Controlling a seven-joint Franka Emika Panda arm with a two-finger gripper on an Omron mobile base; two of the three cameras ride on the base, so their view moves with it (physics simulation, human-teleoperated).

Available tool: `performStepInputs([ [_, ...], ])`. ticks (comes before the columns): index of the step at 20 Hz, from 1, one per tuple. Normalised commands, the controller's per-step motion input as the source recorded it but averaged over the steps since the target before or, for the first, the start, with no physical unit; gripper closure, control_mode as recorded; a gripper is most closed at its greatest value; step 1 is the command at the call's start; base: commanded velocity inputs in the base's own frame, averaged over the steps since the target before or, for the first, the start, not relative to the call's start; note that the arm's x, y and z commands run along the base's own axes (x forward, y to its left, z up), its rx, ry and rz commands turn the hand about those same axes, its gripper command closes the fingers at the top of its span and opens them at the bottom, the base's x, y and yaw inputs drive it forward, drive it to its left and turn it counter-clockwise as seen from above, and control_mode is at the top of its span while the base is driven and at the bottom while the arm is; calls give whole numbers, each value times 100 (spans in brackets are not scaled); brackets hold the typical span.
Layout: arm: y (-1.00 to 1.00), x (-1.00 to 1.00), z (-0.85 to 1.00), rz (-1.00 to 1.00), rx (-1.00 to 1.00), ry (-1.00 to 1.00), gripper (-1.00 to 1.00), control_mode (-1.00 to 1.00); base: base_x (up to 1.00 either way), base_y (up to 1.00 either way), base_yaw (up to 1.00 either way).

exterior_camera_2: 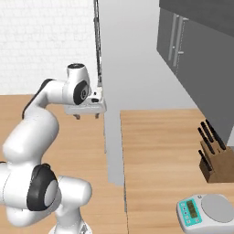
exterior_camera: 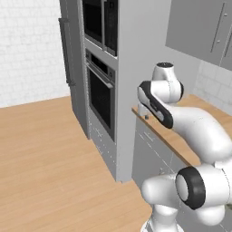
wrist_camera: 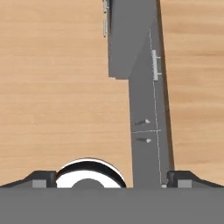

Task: Take a straw from the drawer in front and place it inside the glass cup on the dining counter.

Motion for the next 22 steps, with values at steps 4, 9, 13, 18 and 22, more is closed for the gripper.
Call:
performStepInputs([
  [4, 26, 40, -77, -1, -25, 3, -100, -100, 0, 0, 0],
  [9, 8, 25, -68, -4, -19, 3, -100, -100, 0, 0, 0],
  [13, 0, 6, -72, 0, -18, 0, -100, -100, 0, 0, 0],
  [18, -2, 0, -69, 0, -19, 0, -100, -100, 0, 0, 0],
  [22, -4, 0, -32, 0, -8, 0, -100, -100, 0, 0, 0],
])
